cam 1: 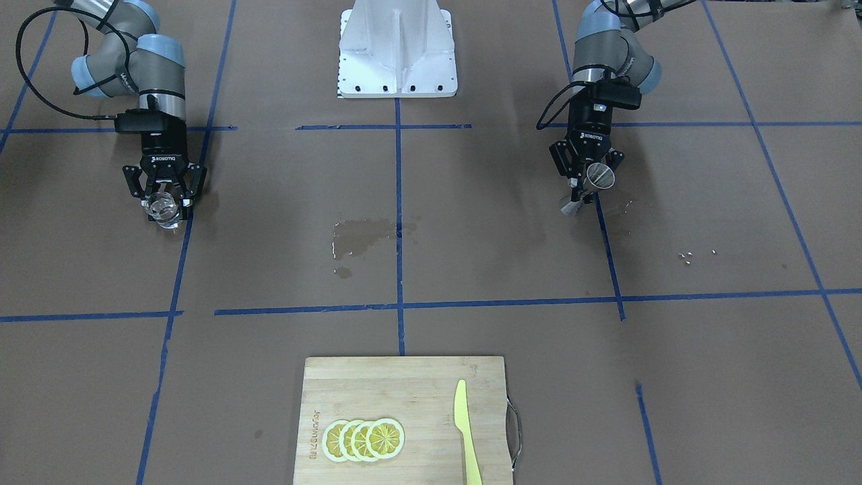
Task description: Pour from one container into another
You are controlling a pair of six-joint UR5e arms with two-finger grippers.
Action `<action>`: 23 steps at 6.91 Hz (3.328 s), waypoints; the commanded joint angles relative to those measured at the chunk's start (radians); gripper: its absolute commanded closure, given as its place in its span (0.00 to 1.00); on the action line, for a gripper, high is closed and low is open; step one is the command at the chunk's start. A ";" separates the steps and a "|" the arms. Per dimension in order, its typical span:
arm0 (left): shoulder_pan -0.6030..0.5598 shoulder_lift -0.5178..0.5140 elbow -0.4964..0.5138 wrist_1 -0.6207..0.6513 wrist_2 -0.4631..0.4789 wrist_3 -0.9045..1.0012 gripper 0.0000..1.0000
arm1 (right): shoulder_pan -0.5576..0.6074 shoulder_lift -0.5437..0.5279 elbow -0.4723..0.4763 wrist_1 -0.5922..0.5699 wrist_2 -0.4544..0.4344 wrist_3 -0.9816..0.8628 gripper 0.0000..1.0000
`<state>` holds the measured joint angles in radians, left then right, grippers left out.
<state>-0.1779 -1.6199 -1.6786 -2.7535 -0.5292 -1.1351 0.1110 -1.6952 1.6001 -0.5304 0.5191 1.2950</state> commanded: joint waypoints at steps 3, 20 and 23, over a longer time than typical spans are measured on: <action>0.005 -0.093 -0.003 0.006 -0.003 0.070 1.00 | 0.080 0.052 0.007 0.135 0.080 -0.173 0.97; 0.012 -0.578 0.284 0.152 -0.118 0.362 1.00 | 0.151 0.586 0.380 -0.837 0.225 -0.422 1.00; 0.000 -0.643 0.341 0.150 -0.120 0.360 1.00 | 0.130 0.644 0.399 -0.991 0.226 -0.506 1.00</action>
<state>-0.1745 -2.2423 -1.3554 -2.6027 -0.6482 -0.7742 0.2472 -1.0773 1.9908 -1.4560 0.7441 0.8150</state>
